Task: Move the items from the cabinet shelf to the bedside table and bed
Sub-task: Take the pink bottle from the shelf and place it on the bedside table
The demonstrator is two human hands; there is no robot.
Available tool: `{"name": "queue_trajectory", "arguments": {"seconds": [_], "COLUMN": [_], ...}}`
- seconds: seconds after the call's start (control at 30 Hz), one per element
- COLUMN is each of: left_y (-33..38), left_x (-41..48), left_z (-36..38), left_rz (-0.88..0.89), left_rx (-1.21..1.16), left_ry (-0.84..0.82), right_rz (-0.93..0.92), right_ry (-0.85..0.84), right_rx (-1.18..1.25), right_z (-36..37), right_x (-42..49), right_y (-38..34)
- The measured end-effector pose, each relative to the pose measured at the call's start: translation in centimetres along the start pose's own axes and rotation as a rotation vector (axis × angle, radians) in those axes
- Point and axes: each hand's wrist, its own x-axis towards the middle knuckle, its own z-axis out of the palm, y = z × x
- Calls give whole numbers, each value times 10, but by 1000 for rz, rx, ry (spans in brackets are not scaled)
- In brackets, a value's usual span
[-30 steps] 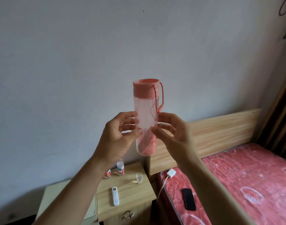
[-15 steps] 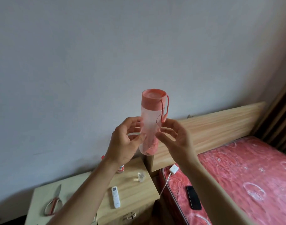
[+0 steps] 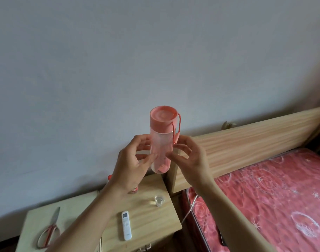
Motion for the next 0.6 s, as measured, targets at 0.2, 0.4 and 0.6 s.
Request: {"name": "queue_trajectory", "arguments": {"seconds": [0.2,0.4,0.6], "left_y": [-35,-66,-121], "left_x": [61,101,120], "left_z": [27,35,39], "left_rz": [-61,-99,-146], "left_rx": [47,72,61], "left_ry": [30,63,41], "right_rz": [52,92,153], "right_ry": [-66,-121,-129], "right_rx": [1,52,44], "right_z": [-16,-10,7], "right_x": [73,122,145], "right_y": [45,79,128]}}
